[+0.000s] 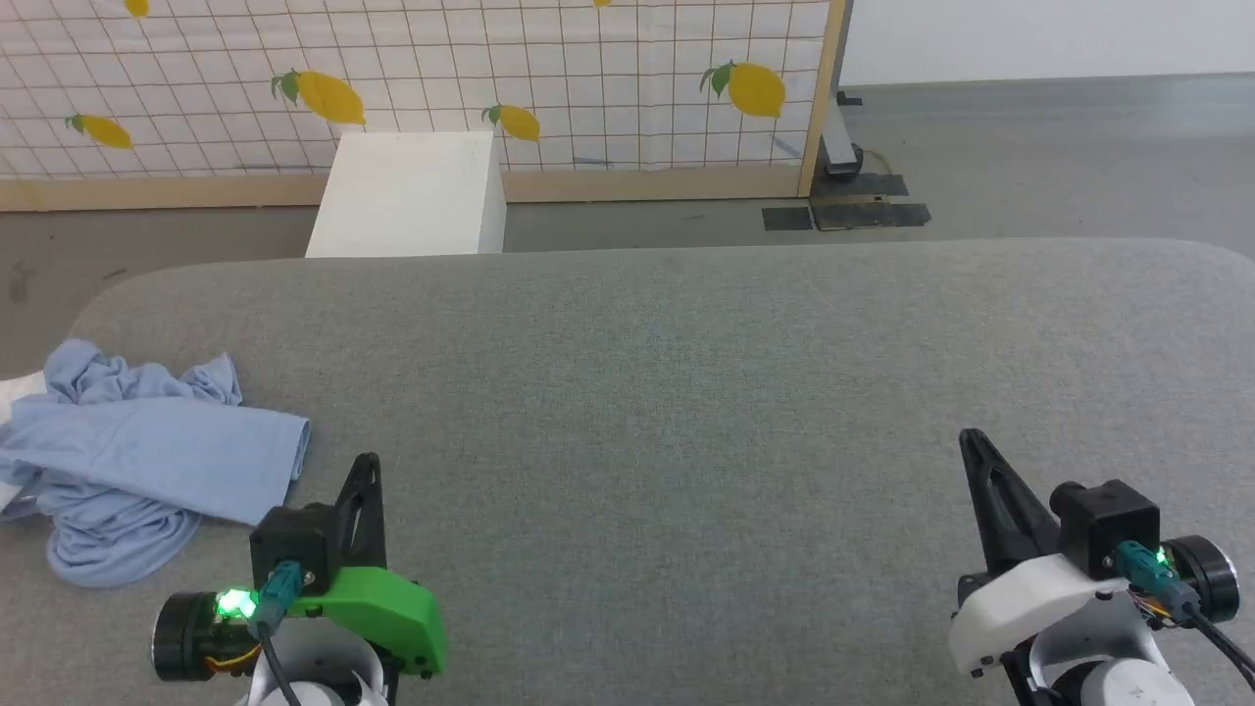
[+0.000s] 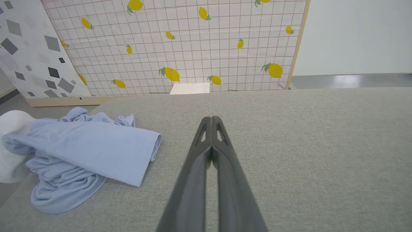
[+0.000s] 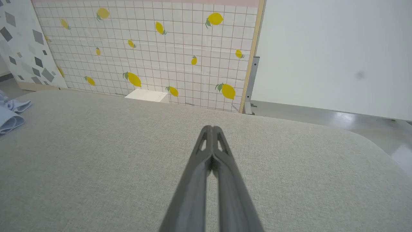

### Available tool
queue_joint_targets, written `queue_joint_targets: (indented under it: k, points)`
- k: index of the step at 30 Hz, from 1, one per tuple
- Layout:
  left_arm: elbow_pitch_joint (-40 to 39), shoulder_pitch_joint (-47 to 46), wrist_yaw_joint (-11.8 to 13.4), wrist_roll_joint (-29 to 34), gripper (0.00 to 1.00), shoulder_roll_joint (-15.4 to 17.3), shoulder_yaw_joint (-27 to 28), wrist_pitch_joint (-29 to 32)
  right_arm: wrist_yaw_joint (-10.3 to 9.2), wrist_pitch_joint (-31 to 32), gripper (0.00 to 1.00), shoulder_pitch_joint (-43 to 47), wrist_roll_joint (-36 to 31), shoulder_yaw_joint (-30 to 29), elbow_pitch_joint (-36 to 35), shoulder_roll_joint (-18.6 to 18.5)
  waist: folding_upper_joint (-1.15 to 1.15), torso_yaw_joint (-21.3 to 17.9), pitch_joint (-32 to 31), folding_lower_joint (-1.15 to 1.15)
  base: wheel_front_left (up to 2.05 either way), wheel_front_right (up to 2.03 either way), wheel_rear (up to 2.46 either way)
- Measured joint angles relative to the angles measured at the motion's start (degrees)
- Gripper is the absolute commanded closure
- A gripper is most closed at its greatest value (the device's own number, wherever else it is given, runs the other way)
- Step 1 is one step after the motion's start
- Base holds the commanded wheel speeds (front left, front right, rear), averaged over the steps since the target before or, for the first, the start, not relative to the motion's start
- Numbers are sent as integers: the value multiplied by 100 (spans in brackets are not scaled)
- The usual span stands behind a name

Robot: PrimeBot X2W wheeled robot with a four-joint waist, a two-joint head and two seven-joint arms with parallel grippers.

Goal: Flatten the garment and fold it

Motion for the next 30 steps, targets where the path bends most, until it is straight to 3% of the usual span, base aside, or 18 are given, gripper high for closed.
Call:
queue_joint_targets:
  k: [23,24,30]
  points:
    - [0,0,0,0,100,0,-1,0,0,0,100,0,0,-1,0,0,0,0,0,0,0,0,0]
    - [1,0,0,0,0,-2,-2,0,-1,0,0,0,0,-1,1,0,0,0,0,0,0,0,0]
    - [5,0,3,-13,0,-13,-33,-2,-7,0,0,0,0,-7,8,0,0,1,0,0,0,0,0]
